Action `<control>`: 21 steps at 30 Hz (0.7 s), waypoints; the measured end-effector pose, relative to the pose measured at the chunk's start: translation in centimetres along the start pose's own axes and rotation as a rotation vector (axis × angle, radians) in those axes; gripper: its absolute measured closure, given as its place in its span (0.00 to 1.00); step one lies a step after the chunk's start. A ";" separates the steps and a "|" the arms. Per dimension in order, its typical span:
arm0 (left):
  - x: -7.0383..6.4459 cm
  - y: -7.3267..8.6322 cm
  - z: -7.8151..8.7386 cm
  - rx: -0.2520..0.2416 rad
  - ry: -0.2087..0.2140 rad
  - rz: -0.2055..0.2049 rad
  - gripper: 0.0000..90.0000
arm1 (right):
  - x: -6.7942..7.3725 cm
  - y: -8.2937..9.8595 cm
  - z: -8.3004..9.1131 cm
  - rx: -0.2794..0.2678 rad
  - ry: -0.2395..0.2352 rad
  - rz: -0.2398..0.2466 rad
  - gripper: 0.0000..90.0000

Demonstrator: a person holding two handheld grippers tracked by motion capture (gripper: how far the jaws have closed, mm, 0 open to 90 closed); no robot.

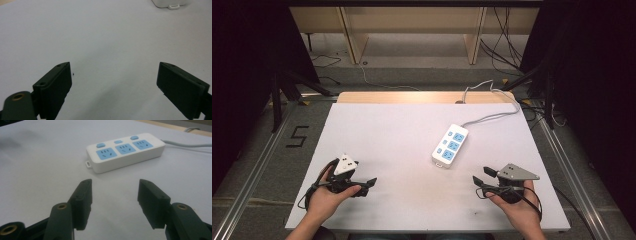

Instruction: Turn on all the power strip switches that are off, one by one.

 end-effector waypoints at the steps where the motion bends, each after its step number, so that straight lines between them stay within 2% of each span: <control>1: 0.0 0.0 0.0 0.001 -0.001 0.000 0.16 | 0.0 -0.1 0.1 0.002 0.008 0.015 0.57; 4: 0.0 0.1 -0.1 0.003 -0.007 -0.006 0.17 | 0.2 -0.3 0.3 0.000 0.017 0.046 0.61; 7: -0.1 0.1 -0.1 -0.001 -0.008 -0.008 0.17 | 0.4 -0.2 0.1 0.024 0.017 0.060 0.68; 9: -0.2 0.1 -0.1 -0.003 -0.011 -0.009 0.17 | 0.5 -0.2 0.0 0.045 0.018 0.073 0.77; 12: -0.3 0.1 -0.2 0.005 -0.010 -0.011 0.17 | 0.2 -0.6 0.2 0.044 0.046 0.085 0.92; 14: -0.4 0.0 -0.3 0.000 0.002 0.000 0.18 | 0.0 -0.8 0.2 0.065 0.064 0.083 0.99; 16: -0.5 0.0 -0.4 0.003 0.011 0.004 0.18 | -0.1 -1.1 0.1 0.081 0.068 0.081 1.00; 21: -0.4 0.0 -0.4 0.007 0.001 -0.002 0.18 | 0.0 -1.8 -0.4 0.114 0.073 0.086 1.00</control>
Point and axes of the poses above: each handheld gripper's, and its own axes: z roughly backward along the jaws, y roughly out of its underside, x roughly to its left, the point moved 7 cm from there along -z, roughly forward along the jaws, and after that the axes turned 14 degrees about x, right-handed, at the moved point
